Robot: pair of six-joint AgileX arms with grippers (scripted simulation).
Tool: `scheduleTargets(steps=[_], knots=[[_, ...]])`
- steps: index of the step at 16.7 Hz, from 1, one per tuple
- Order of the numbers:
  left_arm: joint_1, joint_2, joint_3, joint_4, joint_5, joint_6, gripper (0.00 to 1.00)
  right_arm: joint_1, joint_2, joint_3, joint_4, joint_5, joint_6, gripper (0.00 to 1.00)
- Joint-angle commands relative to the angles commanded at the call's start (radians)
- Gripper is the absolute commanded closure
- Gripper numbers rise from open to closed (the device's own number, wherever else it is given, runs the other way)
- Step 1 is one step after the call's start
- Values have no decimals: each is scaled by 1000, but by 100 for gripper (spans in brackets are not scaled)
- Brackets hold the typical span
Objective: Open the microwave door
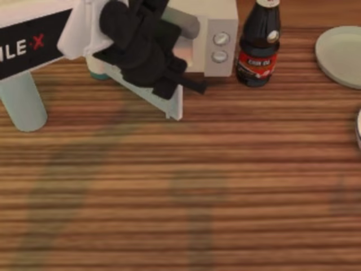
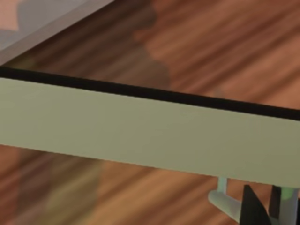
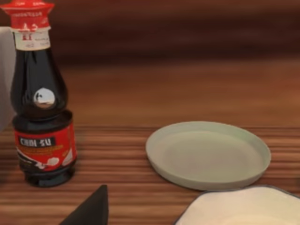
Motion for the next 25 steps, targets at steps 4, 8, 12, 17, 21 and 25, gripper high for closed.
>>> scheduleTargets(steps=[4,8,12,17,21,25], knots=[[0,0,0,0,0,0,100,0,0,0,0,0,0,0],[0,0,0,0,0,0,100,0,0,0,0,0,0,0],[0,0,0,0,0,0,100,0,0,0,0,0,0,0],[0,0,0,0,0,0,100,0,0,0,0,0,0,0],[0,0,0,0,0,0,100,0,0,0,0,0,0,0],[7,-14,-20,2,24,29,100,0,0,0,0,0,0,0]])
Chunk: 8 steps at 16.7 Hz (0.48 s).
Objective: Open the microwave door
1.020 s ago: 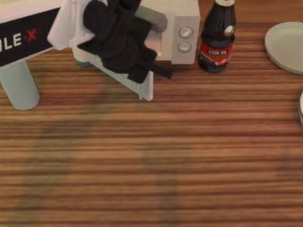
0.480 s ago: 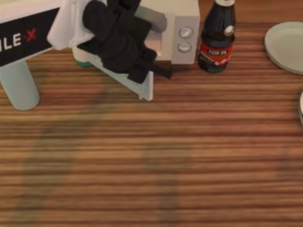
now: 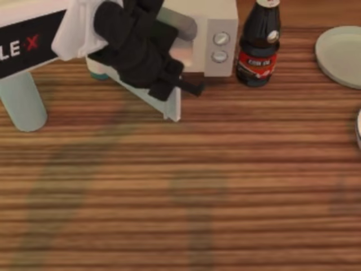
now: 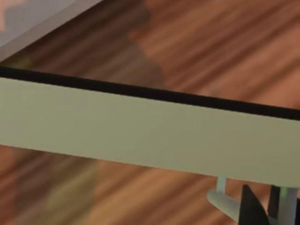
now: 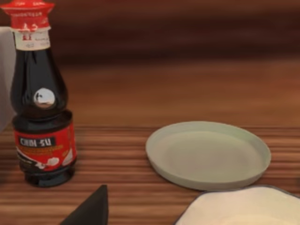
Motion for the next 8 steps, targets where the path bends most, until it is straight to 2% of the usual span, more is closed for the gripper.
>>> scheduleTargets(steps=[4,8], knots=[[33,-42,-48,8,47,92,100,0,0,0,0,0,0,0],[39,-48,-59,8,55,107,100,0,0,0,0,0,0,0]])
